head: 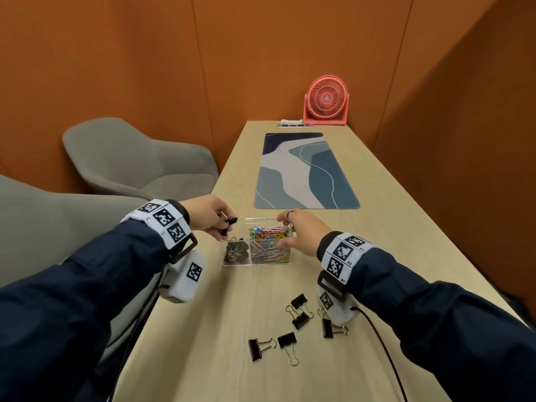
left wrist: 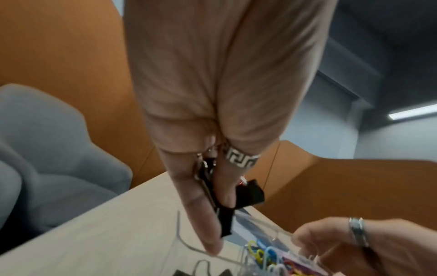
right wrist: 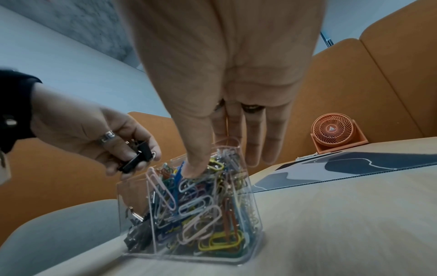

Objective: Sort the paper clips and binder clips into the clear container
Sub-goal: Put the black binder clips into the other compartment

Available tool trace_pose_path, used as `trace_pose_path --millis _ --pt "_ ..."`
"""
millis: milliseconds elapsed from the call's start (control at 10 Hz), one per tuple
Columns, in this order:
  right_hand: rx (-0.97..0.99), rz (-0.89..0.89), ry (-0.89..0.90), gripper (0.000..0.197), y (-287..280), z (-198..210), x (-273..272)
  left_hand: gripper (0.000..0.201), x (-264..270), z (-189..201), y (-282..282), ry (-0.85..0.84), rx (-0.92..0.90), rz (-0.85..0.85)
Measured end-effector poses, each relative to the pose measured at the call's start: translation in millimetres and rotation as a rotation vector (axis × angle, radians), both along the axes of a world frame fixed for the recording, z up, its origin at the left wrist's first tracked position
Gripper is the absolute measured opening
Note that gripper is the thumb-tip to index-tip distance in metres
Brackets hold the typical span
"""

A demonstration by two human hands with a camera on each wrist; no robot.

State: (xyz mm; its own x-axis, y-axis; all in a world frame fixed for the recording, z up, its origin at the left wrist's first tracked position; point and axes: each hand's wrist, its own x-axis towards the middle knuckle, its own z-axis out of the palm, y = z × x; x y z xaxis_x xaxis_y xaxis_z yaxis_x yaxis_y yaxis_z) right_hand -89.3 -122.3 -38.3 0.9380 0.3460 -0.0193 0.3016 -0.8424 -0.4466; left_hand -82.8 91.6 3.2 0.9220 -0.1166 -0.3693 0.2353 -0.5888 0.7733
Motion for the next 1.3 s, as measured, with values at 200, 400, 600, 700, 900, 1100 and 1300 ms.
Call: trace_pose_path --millis 200,400,600,700,900,1100,1300 --pt "0.007 0.000 0.010 0.056 -2 1 0 0.022 6 -3 -6 -0.052 0.274 -0.128" --pt "0.008 0.006 0.012 0.056 -2 2 -1 0.028 11 -1 -19 -0.049 0.496 -0.184" --pt "-0.011 0.015 0.005 0.057 -2 3 -1 0.023 15 5 -26 -0.074 0.583 -0.171" --pt "-0.003 0.016 0.000 0.057 -3 2 -2 0.022 13 5 -24 -0.132 0.579 -0.170" --pt "0.010 0.015 -0.002 0.061 -5 1 -2 0.023 9 -4 -14 -0.305 0.523 -0.153" --pt "-0.050 0.032 0.009 0.068 -10 4 -3 0.004 -6 -9 -15 -0.512 0.456 -0.065" --pt "0.043 -0.061 -0.105 0.044 -21 5 -16 0.006 -25 -8 -21 -0.641 0.395 -0.066"
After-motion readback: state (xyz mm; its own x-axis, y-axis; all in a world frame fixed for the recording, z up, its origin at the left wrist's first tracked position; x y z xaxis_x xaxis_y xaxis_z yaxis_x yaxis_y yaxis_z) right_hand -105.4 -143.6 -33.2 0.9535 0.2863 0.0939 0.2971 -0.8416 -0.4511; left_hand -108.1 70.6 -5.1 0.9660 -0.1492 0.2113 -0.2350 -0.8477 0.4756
